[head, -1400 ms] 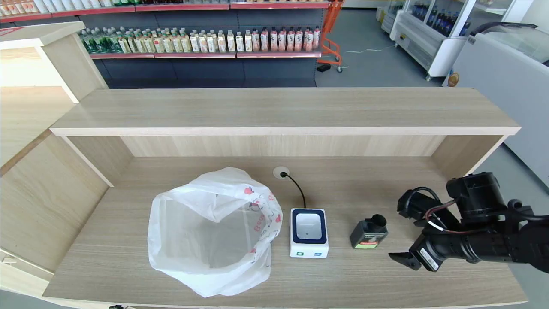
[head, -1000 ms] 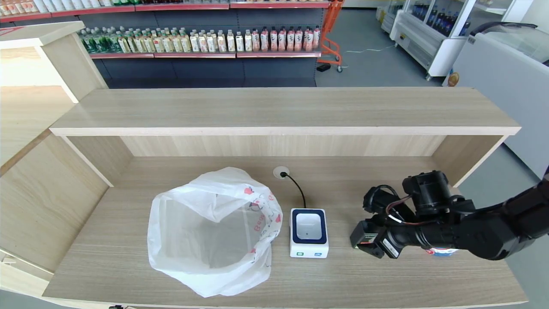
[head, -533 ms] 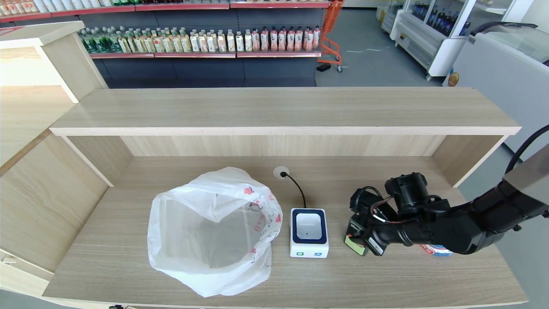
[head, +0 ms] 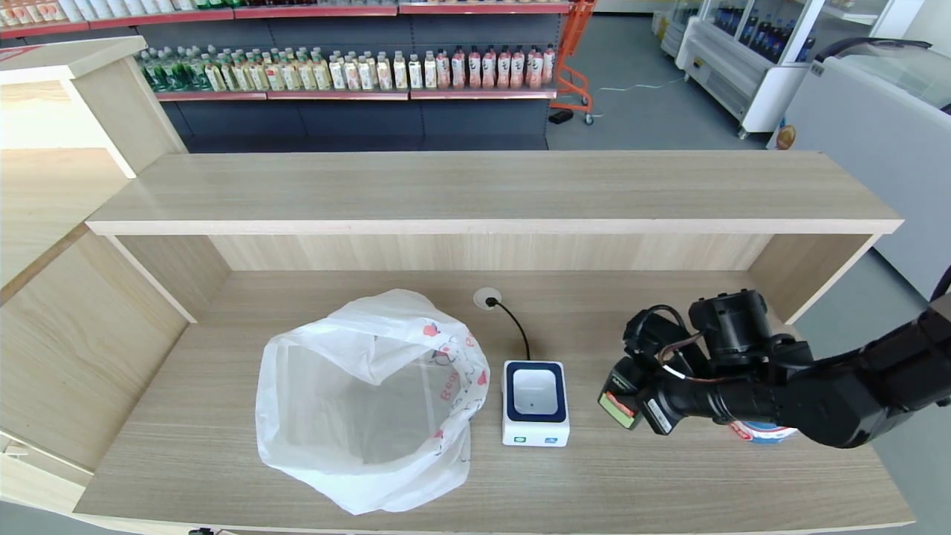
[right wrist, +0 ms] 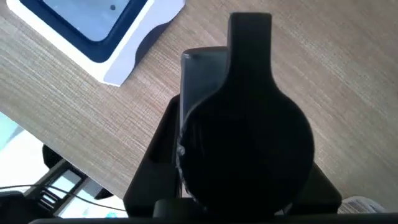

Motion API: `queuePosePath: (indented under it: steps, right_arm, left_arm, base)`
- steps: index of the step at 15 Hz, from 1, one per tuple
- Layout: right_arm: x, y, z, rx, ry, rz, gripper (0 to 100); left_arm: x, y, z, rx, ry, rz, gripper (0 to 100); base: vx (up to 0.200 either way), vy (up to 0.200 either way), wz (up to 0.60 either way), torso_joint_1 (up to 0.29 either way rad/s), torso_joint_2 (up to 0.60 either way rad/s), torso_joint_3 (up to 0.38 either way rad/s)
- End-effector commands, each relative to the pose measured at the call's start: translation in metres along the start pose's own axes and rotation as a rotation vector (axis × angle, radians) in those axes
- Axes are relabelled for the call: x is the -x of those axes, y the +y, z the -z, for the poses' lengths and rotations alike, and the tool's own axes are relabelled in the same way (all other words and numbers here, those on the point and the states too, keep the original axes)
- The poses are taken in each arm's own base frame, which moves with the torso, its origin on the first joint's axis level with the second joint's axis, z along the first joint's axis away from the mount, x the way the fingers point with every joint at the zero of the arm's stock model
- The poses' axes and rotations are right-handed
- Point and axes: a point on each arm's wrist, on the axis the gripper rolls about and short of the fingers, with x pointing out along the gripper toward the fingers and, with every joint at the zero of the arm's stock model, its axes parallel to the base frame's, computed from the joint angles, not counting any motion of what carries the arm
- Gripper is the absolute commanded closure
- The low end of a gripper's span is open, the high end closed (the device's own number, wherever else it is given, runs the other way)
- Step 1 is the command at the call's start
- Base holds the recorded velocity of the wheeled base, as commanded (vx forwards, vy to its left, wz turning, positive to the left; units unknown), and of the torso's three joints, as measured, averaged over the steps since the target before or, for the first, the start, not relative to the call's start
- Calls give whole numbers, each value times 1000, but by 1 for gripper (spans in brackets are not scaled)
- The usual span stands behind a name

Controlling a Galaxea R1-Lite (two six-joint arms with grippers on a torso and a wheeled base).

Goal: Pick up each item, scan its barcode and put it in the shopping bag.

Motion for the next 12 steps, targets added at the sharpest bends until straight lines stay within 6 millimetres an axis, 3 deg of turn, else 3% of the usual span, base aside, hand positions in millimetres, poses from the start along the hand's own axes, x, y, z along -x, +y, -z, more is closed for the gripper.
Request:
queuePosePath:
  steps: [1,3,5,6,8,10,11,12]
  right_arm:
    - [87,-25,-24,-191,-227,162,100]
    - [128,-26,-9,-92,-259,253,100]
    - [150,-11,2,137,-305,296,100]
    - [156,-1,5,443,-359,266,100]
    - [150,-1,10,850,-483,111,100]
    - [138,-5,11,1468,-635,133,100]
    - [133,-4,9,1606,-699,138,100]
    - [115,8,14,1807,-775,84,100]
  left_arm:
    - [0,0,0,0,0,-1,0]
    - [0,0,0,0,0,0,0]
    - [0,0,0,0,0,-1,0]
    - [0,0,0,0,0,-1,0]
    - [0,0,0,0,0,-1,0]
    - [0,0,0,0,0,0,0]
    - [0,0,0,0,0,-1,0]
    - [0,0,0,0,0,-1,0]
  base:
    - [0,0,0,0,0,0]
    - [0,0,0,0,0,0]
    - [0,0,0,0,0,0]
    - [0,0,0,0,0,0]
    - [0,0,0,0,0,0]
    - [0,0,0,0,0,0]
    - [0,0,0,0,0,0]
    - [0,0,0,0,0,0]
